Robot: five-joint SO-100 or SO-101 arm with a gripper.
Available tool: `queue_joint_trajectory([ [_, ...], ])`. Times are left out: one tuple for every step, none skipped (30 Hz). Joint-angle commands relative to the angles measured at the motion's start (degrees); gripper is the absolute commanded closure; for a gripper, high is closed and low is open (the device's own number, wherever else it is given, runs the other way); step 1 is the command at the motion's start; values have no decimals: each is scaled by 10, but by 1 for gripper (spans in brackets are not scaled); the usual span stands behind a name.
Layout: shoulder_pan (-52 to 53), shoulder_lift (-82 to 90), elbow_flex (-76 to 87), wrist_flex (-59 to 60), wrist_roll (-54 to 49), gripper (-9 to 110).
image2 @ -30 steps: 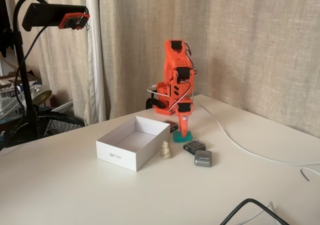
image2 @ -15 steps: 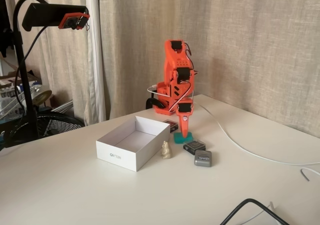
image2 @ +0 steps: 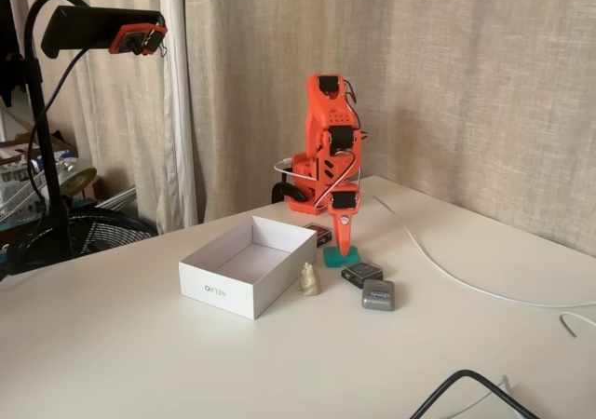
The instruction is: Grasp the green cube and put it in the bin.
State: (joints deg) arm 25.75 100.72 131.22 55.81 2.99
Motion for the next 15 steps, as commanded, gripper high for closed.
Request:
queue_joint_trajectory([
  [-4,4,6,5,-1,85],
  [-4,4,6,4,-1,85],
  [-3,4,6,5,-2,85],
  [-3,4,6,4,-2,85],
  [-2,4,5,1,-2,84],
  [-1,3,4,-5,-2,80],
  [0,0,3,-7,-3,76],
  [0,-1,0,-8,-3,70],
  [1,-4,-1,-10,-4,66],
  [1,-6,-3,-10,-5,62],
  [2,-9,-5,-9,-5,57],
  [4,-12,-8,-8,-5,56],
  [4,-15,-10,-6,-5,55],
  [4,-16,-10,-5,-5,55],
  [4,-16,-10,-3,-5,55],
])
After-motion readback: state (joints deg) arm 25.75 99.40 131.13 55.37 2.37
